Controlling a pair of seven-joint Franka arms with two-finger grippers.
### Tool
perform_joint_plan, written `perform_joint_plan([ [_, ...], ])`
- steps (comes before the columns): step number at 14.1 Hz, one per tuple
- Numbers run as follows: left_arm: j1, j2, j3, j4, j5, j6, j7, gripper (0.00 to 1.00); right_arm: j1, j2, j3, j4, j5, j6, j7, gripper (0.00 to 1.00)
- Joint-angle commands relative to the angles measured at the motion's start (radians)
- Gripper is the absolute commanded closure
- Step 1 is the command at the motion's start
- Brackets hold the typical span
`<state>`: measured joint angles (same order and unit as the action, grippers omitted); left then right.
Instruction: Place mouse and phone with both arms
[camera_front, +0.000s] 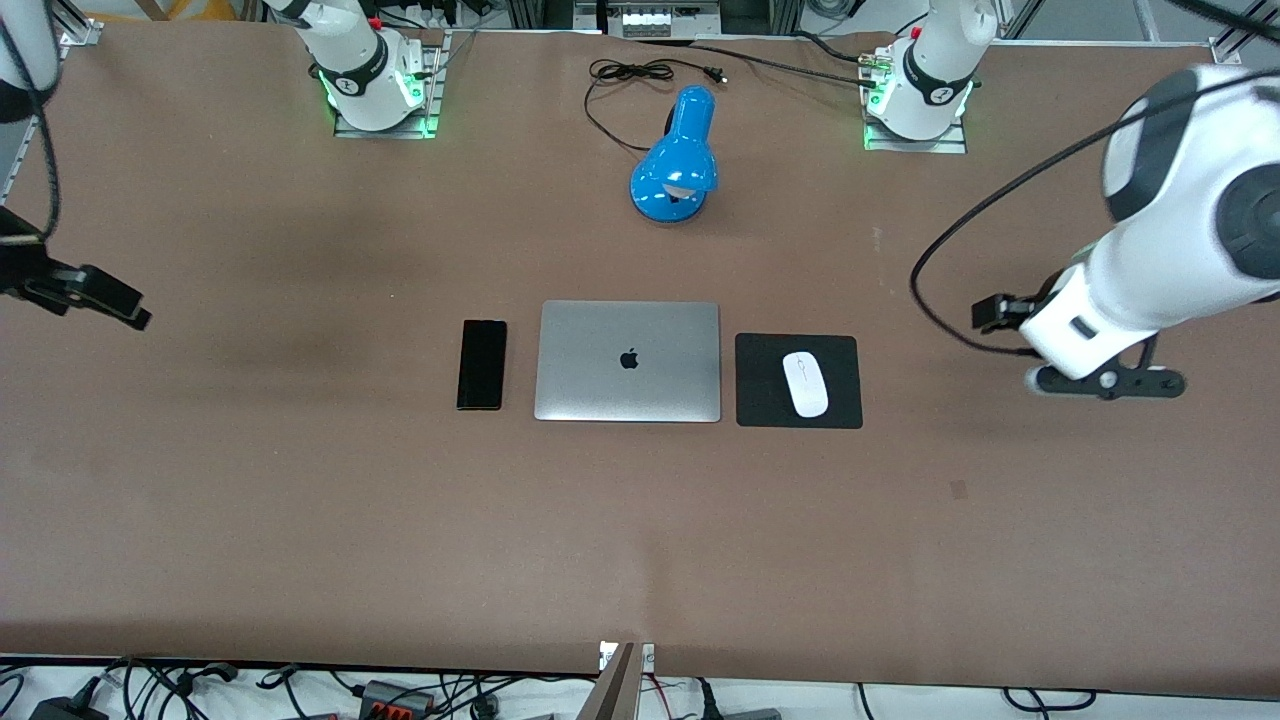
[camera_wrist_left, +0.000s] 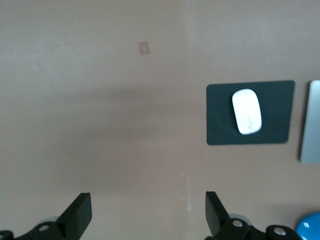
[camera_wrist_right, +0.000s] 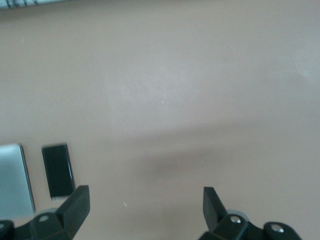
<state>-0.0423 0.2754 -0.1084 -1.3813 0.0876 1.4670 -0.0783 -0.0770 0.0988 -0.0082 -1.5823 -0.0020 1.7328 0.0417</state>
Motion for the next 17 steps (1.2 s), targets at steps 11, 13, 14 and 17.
perform_joint_plan([
  [11,0.035,-0.260,0.133,-0.282,-0.134,0.148,0.123,0.00,0.011,0.012,0.008,0.051,-0.012,-0.173,-0.057,0.00],
  [13,0.035,-0.260,0.127,-0.280,-0.111,0.153,0.123,0.00,0.011,0.010,0.008,0.051,-0.012,-0.171,-0.056,0.00],
  [14,0.035,-0.260,0.125,-0.280,-0.098,0.159,0.123,0.00,0.011,0.010,0.008,0.051,-0.012,-0.171,-0.051,0.00],
  [17,0.033,-0.260,0.122,-0.278,-0.092,0.161,0.121,0.00,0.013,0.009,0.008,0.053,-0.010,-0.171,-0.051,0.00],
])
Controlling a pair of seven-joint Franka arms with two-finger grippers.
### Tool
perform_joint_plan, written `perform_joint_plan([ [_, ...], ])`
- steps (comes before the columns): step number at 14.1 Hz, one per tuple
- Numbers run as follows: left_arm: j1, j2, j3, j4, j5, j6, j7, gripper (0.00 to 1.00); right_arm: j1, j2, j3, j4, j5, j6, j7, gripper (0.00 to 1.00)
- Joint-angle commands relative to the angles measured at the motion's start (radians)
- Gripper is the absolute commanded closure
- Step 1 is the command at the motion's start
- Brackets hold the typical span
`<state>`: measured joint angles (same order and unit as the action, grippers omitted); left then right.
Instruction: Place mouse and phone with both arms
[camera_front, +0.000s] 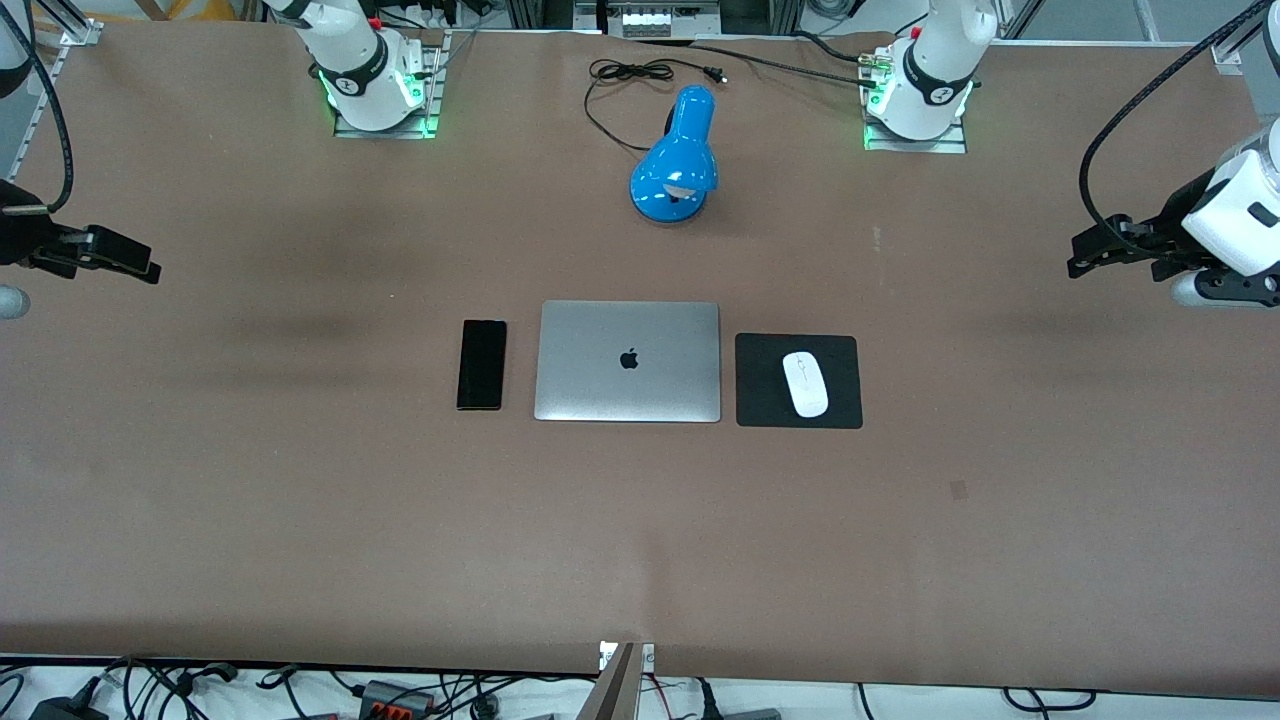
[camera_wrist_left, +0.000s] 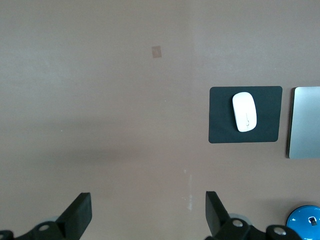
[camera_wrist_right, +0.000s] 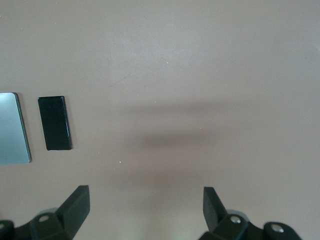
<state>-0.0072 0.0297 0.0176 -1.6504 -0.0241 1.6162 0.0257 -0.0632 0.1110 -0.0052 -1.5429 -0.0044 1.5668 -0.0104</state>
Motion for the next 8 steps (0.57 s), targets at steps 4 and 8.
perform_joint_plan([
  [4,-0.001,-0.013,-0.002,-0.003,0.020,0.010,0.019,0.00,-0.001,-0.011,0.004,0.014,-0.005,-0.007,0.000,0.00],
  [8,-0.007,-0.013,-0.002,-0.002,0.018,0.010,0.017,0.00,-0.003,-0.011,-0.002,0.014,0.000,-0.008,0.001,0.00],
])
